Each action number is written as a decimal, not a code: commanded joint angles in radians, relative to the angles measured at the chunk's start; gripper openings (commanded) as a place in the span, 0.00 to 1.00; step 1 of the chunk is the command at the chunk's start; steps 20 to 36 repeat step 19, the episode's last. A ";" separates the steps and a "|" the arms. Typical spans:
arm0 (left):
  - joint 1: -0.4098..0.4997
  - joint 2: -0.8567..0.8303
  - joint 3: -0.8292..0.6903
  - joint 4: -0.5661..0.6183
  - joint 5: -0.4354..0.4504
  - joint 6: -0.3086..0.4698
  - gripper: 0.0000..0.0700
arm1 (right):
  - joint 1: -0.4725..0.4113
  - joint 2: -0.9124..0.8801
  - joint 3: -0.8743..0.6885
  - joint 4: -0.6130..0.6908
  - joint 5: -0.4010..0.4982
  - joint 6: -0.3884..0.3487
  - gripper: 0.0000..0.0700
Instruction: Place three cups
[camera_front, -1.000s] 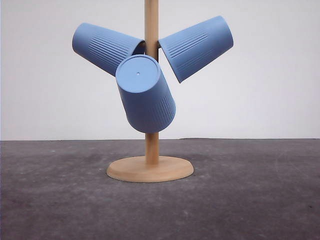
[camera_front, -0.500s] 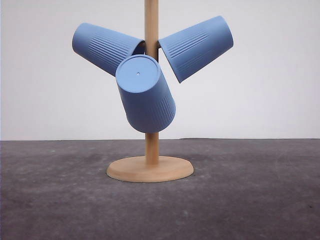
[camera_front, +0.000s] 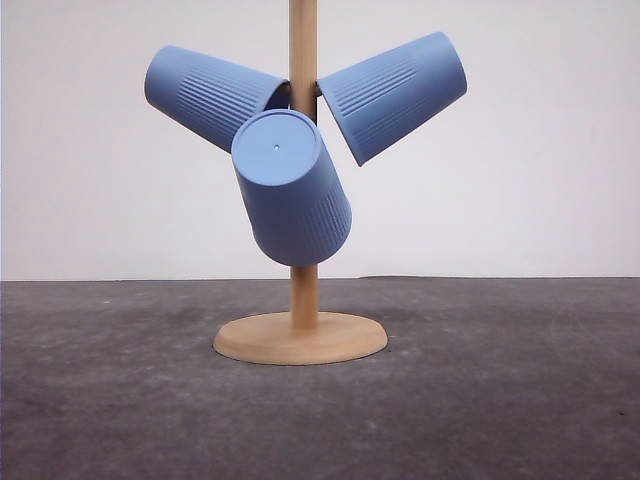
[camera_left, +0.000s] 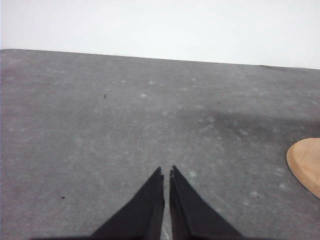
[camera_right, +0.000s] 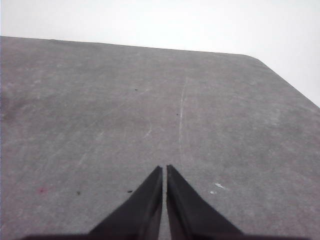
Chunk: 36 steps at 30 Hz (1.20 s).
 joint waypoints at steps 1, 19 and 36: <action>-0.001 -0.001 -0.014 0.011 0.001 -0.004 0.00 | 0.002 -0.001 -0.003 0.011 0.003 0.010 0.02; -0.001 0.000 -0.014 0.011 0.001 -0.004 0.00 | 0.002 -0.001 -0.003 0.011 0.003 0.010 0.02; -0.001 0.000 -0.014 0.011 0.001 -0.004 0.00 | 0.002 -0.001 -0.003 0.011 0.003 0.010 0.02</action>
